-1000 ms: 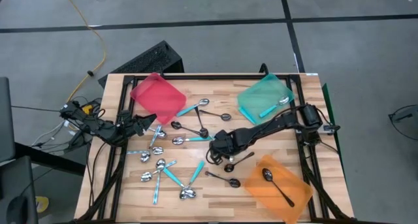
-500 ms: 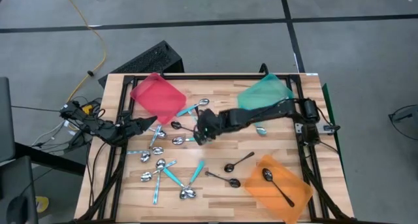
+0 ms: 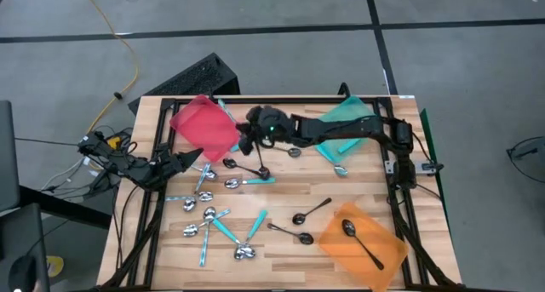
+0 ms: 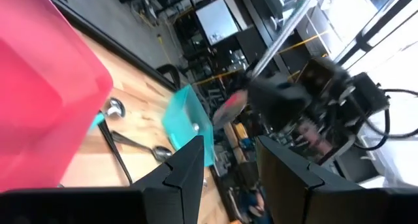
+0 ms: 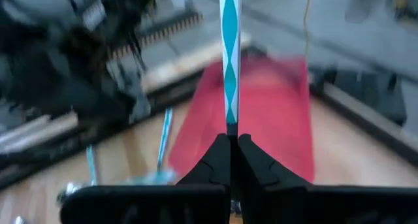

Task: Sort silverware by color (type)
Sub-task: Put the blue patterned spoon into the red bin

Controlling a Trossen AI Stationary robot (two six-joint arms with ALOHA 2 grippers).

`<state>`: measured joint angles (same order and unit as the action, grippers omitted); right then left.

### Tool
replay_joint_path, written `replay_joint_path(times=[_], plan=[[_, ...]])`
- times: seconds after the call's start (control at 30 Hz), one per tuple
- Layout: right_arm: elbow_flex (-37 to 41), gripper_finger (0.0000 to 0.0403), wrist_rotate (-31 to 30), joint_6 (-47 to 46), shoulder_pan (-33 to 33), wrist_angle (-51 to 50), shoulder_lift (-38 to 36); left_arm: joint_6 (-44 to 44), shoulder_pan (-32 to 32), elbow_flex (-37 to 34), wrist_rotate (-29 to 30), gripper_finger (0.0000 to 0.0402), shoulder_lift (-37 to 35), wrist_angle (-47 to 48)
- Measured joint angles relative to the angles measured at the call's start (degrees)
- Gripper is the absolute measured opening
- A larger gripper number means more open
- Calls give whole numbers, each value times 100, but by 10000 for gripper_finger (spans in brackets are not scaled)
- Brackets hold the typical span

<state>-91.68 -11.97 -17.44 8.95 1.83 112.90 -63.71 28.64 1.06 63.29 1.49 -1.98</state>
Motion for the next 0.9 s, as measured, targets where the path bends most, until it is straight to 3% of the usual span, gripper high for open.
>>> replay_joint_path(times=[0.2,0.37,0.53,0.9], plan=[[-32,30,49,331,375,1056,154,170,0,0,63,123,0,5],[-265,28,529,322,590,1364,566,119,0,0,393,123,1,4],[-1029,29,1256,384,734,1361,1182,66,-2,0,601,123,1,-4],[-3999,29,1705,405,776,-932,2924,101,-2,0,614,123,1,15]])
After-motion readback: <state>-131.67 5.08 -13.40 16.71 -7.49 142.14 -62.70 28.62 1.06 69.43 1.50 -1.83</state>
